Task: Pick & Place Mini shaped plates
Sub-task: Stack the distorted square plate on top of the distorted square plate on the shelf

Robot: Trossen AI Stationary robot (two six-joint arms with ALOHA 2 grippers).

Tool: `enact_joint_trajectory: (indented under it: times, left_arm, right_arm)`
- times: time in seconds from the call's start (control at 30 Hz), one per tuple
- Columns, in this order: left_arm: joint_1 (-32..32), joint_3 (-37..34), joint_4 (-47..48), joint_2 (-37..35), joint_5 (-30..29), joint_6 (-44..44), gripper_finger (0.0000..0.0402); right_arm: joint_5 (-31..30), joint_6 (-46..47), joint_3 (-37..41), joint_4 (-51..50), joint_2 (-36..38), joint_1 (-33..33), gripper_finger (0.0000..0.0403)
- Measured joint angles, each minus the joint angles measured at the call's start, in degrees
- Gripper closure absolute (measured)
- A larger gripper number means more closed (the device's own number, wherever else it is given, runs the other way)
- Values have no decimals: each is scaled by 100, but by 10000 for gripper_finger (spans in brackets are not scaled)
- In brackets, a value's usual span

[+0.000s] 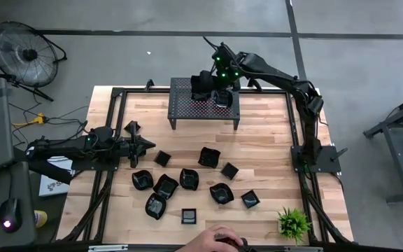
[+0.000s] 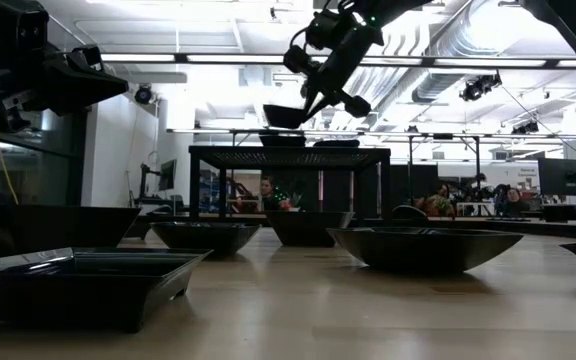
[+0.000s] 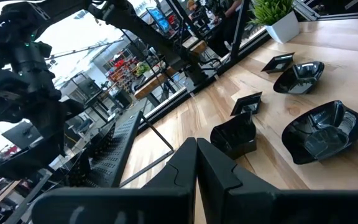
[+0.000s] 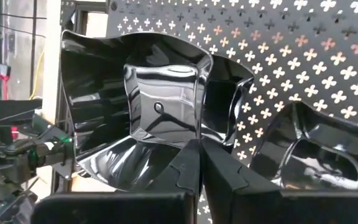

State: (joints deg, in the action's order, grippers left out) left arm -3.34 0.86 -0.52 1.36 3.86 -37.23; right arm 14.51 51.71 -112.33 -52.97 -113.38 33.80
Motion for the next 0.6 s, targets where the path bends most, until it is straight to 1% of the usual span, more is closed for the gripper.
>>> enact_joint_trajectory:
  times: [0.17,0.47,0.6]
  left_arm:
    - [-2,0,-1,-1,0,2,399]
    - [-2,0,1,-1,0,-1,399]
    - [1,0,0,-1,0,1,399]
  right_arm:
    - [50,223,0,3,-23,32,392]
    - [55,251,0,-140,-42,33,392]
    - [187,310,0,-164,-86,31,392]
